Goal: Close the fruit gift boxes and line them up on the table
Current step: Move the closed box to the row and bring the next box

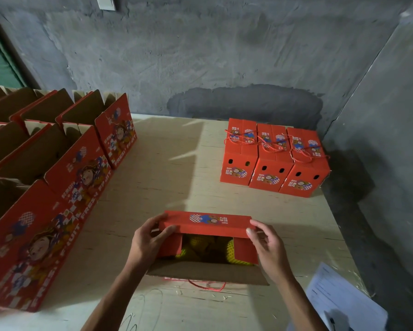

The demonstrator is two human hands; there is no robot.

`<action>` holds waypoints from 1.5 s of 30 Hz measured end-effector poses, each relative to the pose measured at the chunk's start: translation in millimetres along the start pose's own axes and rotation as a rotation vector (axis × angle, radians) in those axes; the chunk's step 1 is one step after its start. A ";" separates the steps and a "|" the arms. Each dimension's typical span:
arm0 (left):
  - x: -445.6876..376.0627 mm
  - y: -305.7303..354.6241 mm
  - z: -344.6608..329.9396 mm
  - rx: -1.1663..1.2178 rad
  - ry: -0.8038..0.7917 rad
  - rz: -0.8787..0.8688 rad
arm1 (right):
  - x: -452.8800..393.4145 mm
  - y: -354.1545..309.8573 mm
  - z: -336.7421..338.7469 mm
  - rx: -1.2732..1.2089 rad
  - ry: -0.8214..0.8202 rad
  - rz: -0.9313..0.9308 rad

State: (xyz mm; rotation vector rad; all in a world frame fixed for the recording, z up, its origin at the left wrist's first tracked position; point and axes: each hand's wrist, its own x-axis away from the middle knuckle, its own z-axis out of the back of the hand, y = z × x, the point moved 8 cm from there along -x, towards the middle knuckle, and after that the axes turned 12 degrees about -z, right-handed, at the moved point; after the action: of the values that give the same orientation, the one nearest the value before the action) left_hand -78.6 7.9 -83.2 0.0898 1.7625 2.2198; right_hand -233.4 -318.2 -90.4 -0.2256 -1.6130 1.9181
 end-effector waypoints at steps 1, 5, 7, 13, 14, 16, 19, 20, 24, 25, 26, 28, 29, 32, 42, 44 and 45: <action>-0.2 0.0 -0.2 -0.011 0.000 -0.014 | 0.5 0.2 -0.3 0.012 -0.008 0.007; -5.1 2.4 1.3 -0.131 -0.025 -0.094 | -1.2 -3.8 -3.1 0.082 -0.056 0.002; -8.7 1.6 1.7 -0.251 -0.058 -0.160 | -1.4 -10.7 -2.1 0.232 -0.021 0.087; -17.7 -1.9 -0.7 -0.350 -0.135 -0.277 | 7.2 -23.6 -5.7 0.461 0.079 0.337; -17.7 -0.2 -2.0 -0.370 -0.160 -0.291 | 7.5 -26.7 -6.4 0.524 0.094 0.364; -16.0 5.4 -3.6 -0.414 -0.194 -0.324 | 7.8 -32.0 -6.4 0.674 0.125 0.413; -13.5 16.7 -5.1 -0.475 -0.208 -0.398 | 7.5 -38.5 -5.7 0.808 0.167 0.517; -13.8 20.4 -5.5 -0.494 -0.215 -0.415 | 6.2 -39.8 -6.5 0.816 0.167 0.542; -18.2 24.0 -6.8 -0.565 -0.234 -0.444 | 2.7 -38.7 -16.2 0.766 0.062 0.587; -18.9 24.1 -6.4 -0.566 -0.231 -0.441 | 2.2 -38.3 -16.4 0.756 0.059 0.592; -19.2 24.6 -6.2 -0.561 -0.224 -0.440 | 1.3 -37.2 -15.8 0.749 0.062 0.591; -18.1 25.7 -6.3 -0.547 -0.210 -0.449 | -0.6 -34.9 -15.1 0.732 0.073 0.592; -17.1 26.5 -7.0 -0.543 -0.210 -0.457 | -1.3 -33.9 -14.9 0.726 0.079 0.591; -15.1 30.1 -8.2 -0.551 -0.206 -0.467 | -3.2 -31.6 -16.5 0.731 0.095 0.590; -17.2 33.9 -7.1 -0.584 -0.218 -0.547 | -7.0 -30.8 -16.3 0.680 0.095 0.580; -16.1 34.6 -5.7 -0.580 -0.268 -0.597 | -5.6 -28.5 -17.1 0.666 0.093 0.575; -15.6 35.0 -5.0 -0.577 -0.290 -0.612 | -4.8 -27.5 -17.0 0.657 0.092 0.571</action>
State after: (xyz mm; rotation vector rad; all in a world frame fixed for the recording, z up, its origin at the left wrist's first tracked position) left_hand -71.9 -8.1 -48.6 -0.2150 0.8032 2.0180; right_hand -211.6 -304.8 -69.9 -0.5238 -0.8251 2.7050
